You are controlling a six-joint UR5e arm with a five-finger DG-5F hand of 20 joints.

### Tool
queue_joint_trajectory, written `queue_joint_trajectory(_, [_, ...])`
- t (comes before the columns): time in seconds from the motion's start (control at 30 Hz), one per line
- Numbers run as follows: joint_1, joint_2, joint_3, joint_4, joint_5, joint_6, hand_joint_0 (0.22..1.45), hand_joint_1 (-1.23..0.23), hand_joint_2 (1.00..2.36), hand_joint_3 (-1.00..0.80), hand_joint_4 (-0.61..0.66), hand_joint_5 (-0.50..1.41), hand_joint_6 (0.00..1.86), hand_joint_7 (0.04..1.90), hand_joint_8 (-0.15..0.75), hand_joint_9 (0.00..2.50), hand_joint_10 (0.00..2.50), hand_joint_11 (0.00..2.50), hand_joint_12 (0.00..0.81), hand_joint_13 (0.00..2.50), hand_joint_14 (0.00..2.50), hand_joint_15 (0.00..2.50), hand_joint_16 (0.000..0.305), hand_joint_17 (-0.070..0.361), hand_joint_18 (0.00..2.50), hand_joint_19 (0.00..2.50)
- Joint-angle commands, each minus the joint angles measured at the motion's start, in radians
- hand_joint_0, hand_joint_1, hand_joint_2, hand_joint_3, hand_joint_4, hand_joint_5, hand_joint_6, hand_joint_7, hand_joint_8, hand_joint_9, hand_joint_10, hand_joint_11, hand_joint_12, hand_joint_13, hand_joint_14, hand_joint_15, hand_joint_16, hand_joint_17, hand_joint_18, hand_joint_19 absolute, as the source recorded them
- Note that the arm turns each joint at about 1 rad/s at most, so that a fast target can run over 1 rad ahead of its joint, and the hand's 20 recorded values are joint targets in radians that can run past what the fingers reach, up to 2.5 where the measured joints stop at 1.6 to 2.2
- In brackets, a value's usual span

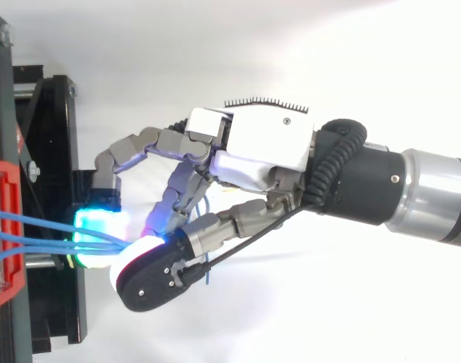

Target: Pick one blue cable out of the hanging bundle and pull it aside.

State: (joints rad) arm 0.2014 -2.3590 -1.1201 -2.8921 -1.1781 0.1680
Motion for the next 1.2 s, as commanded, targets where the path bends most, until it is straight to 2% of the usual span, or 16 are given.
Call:
queue_joint_trajectory(0.0, [0.000,0.000,0.000,-0.001,0.000,0.001,0.69,-0.93,1.01,-0.33,-0.26,-0.09,0.92,0.90,0.186,1.11,0.02,0.72,0.266,1.11,0.03,0.69,0.041,0.093,0.88,0.54])
queue_joint_trajectory(0.23, [0.001,0.001,0.000,-0.001,0.000,0.002,0.71,-0.89,1.00,-0.44,-0.25,-0.12,0.93,0.83,0.197,1.11,0.02,0.73,0.267,1.11,0.03,0.69,0.041,0.093,0.87,0.55])
queue_joint_trajectory(0.47, [0.001,0.000,0.000,-0.001,0.000,0.002,0.70,-0.85,1.01,-0.44,-0.18,-0.14,0.95,0.79,0.202,1.11,0.02,0.76,0.276,1.09,0.03,0.69,0.042,0.095,0.87,0.55])
queue_joint_trajectory(0.5, [0.000,0.000,0.000,-0.001,0.000,0.002,0.67,-0.83,1.01,-0.34,-0.18,-0.12,0.96,0.80,0.216,1.14,0.02,0.78,0.281,1.09,0.03,0.69,0.043,0.096,0.86,0.57])
queue_joint_trajectory(0.53, [0.001,0.000,0.000,-0.001,0.002,0.002,0.64,-0.82,1.01,-0.18,-0.19,-0.11,0.95,0.80,0.258,1.19,0.02,0.73,0.319,1.12,0.02,0.67,0.052,0.118,0.91,0.55])
queue_joint_trajectory(0.57, [0.001,0.001,0.000,-0.002,0.000,0.002,0.63,-0.82,1.00,-0.16,-0.17,-0.10,0.94,0.85,0.274,1.23,0.02,0.73,0.345,1.13,0.02,0.65,0.057,0.128,0.92,0.56])
queue_joint_trajectory(0.6, [0.001,0.000,0.000,-0.002,0.002,0.002,0.49,-0.60,1.52,-0.22,-0.15,-0.09,0.94,0.87,0.294,1.25,0.02,0.71,0.379,1.17,0.02,0.64,0.066,0.149,0.96,0.54])
queue_joint_trajectory(0.63, [0.001,0.001,0.000,-0.002,0.002,0.002,0.46,-0.46,1.72,-0.25,-0.15,-0.10,0.94,0.89,0.302,1.25,0.02,0.70,0.388,1.17,0.02,0.64,0.068,0.153,0.97,0.54])
queue_joint_trajectory(0.73, [0.001,0.001,0.003,-0.002,0.002,0.002,0.44,-0.42,1.79,-0.26,-0.14,-0.10,0.94,0.86,0.311,1.23,0.02,0.69,0.398,1.16,0.02,0.63,0.069,0.156,0.96,0.54])
queue_joint_trajectory(0.77, [0.000,0.001,0.008,-0.002,-0.001,0.002,0.44,-0.45,1.84,-0.25,-0.12,-0.11,0.94,0.85,0.315,1.23,0.02,0.69,0.403,1.16,0.02,0.63,0.070,0.158,0.97,0.54])
queue_joint_trajectory(0.8, [-0.005,0.001,0.016,-0.007,-0.003,0.002,0.47,-0.62,1.74,-0.18,-0.16,-0.11,0.94,0.82,0.314,1.21,0.02,0.71,0.389,1.15,0.02,0.63,0.068,0.152,0.96,0.53])
queue_joint_trajectory(0.87, [-0.007,0.001,0.017,-0.009,-0.003,0.002,0.55,-0.75,1.49,-0.09,-0.24,-0.12,0.95,0.82,0.292,1.17,0.02,0.74,0.368,1.10,0.02,0.64,0.063,0.141,0.93,0.53])
queue_joint_trajectory(0.9, [-0.010,0.001,0.019,-0.012,-0.005,0.002,0.65,-0.81,1.17,-0.04,-0.25,-0.14,0.96,0.81,0.272,1.14,0.02,0.76,0.349,1.07,0.02,0.64,0.058,0.130,0.90,0.54])
queue_joint_trajectory(0.93, [-0.011,0.001,0.020,-0.016,-0.008,0.002,0.71,-0.83,1.00,-0.05,-0.25,-0.15,0.96,0.79,0.255,1.11,0.02,0.78,0.333,1.05,0.02,0.66,0.054,0.122,0.86,0.55])
queue_joint_trajectory(1.1, [-0.013,0.001,0.022,-0.052,-0.021,0.010,0.71,-0.83,1.01,-0.18,-0.22,-0.17,0.96,0.78,0.220,1.04,0.02,0.79,0.307,0.99,0.02,0.67,0.047,0.106,0.79,0.56])
queue_joint_trajectory(1.17, [-0.013,0.001,0.023,-0.070,-0.025,0.010,0.72,-0.84,1.01,-0.24,-0.21,-0.17,0.96,0.82,0.215,1.03,0.02,0.80,0.305,0.99,0.03,0.67,0.047,0.105,0.78,0.56])
